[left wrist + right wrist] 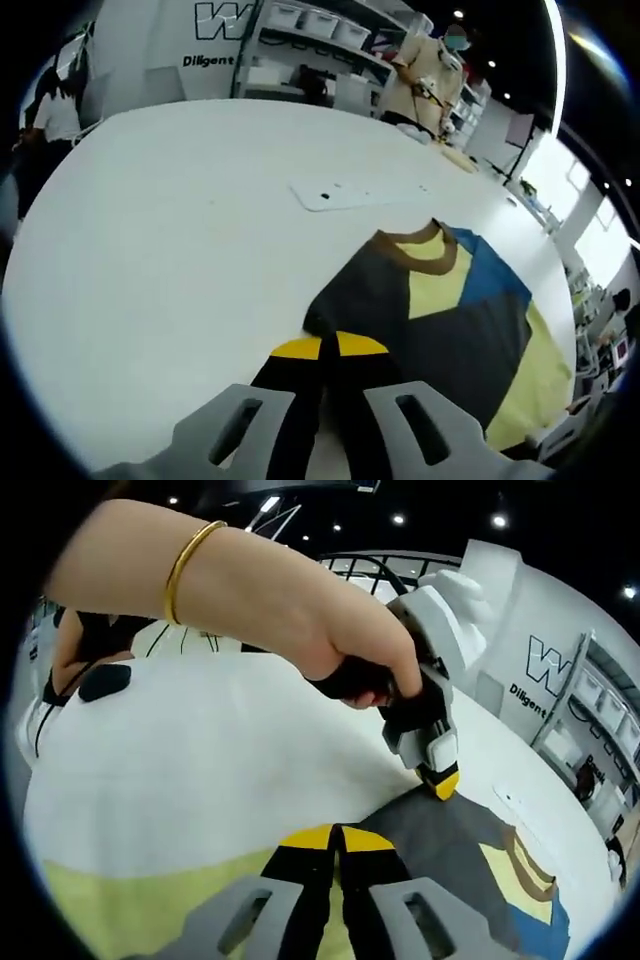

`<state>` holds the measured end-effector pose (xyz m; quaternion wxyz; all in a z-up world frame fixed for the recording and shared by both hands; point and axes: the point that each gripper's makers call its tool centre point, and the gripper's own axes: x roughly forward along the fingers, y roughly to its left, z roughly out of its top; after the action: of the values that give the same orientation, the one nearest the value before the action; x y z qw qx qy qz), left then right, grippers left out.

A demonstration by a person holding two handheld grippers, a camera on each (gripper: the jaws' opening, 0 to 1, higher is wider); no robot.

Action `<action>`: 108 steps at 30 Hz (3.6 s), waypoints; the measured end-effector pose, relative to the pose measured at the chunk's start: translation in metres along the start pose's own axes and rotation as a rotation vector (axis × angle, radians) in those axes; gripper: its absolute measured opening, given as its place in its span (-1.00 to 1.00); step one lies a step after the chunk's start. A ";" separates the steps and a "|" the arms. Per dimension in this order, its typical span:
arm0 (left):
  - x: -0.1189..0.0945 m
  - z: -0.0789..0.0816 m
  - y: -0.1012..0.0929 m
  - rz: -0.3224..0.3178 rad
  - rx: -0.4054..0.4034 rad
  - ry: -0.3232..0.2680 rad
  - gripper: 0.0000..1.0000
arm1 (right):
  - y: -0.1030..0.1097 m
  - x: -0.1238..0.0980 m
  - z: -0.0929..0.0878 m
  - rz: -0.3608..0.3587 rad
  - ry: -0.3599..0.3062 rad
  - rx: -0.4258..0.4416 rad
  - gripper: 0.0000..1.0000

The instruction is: Fold the garment on the visible template until the final outline fits inside the template.

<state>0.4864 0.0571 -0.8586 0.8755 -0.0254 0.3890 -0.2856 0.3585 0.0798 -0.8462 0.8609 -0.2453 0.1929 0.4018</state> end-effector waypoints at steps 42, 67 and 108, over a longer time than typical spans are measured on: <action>0.003 0.003 0.006 0.014 0.006 0.005 -0.94 | 0.010 0.020 -0.003 -0.062 0.126 -0.012 -1.00; 0.002 0.005 0.010 0.029 -0.077 -0.011 -0.94 | 0.005 0.008 0.014 -0.055 -0.021 0.278 -1.00; -0.093 -0.039 -0.052 0.064 0.099 -0.060 0.96 | -0.079 -0.165 -0.056 -0.202 -0.046 0.611 0.95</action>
<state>0.3843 0.0688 -0.8093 0.8957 0.0220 0.3484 -0.2754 0.3134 -0.0951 -0.7830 0.9344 0.0160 0.2597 0.2434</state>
